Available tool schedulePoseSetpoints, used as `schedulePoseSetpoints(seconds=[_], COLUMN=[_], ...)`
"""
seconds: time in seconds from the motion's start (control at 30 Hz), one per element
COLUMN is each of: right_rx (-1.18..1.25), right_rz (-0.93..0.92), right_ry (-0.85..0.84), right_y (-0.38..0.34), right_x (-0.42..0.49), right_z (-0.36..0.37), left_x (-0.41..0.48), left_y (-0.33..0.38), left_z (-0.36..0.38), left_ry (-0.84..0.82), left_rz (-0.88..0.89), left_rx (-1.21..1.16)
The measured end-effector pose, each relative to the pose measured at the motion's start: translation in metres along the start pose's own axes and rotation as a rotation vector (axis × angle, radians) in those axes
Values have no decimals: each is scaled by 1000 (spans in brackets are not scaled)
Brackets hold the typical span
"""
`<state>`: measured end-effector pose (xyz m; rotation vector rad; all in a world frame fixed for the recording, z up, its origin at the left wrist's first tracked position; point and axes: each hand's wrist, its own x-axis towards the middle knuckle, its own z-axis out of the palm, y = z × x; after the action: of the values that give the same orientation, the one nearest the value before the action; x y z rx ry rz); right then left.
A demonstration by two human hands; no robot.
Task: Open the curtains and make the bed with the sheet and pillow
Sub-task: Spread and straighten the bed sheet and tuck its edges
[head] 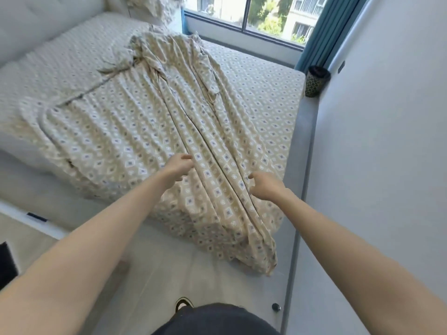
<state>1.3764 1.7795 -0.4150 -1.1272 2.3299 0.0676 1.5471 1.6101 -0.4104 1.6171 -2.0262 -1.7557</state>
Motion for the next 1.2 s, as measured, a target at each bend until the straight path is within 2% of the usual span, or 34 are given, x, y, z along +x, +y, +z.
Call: schedulePoseSetpoints(seconds=[0.2, 0.37, 0.47, 0.83, 1.0, 1.2], right_rx=[51, -26, -65, -153, -159, -137], right_rz=[-112, -218, -313, -520, -559, -496], right_ry=[53, 55, 41, -48, -40, -94], right_y=[-98, -175, -227, -408, -476, -522], right_x=[40, 79, 118, 290, 345, 401], right_z=[-50, -65, -72, -109, -136, -147], left_x=[5, 23, 48, 172, 224, 284], left_y=[3, -12, -19, -30, -20, -8], left_z=[-118, -191, -233, -385, -447, -497], left_ry=[134, 242, 323, 452, 509, 441], left_rz=[36, 3, -27, -154, -142, -201], left_rx=[-102, -187, -240, -310, -274, -223])
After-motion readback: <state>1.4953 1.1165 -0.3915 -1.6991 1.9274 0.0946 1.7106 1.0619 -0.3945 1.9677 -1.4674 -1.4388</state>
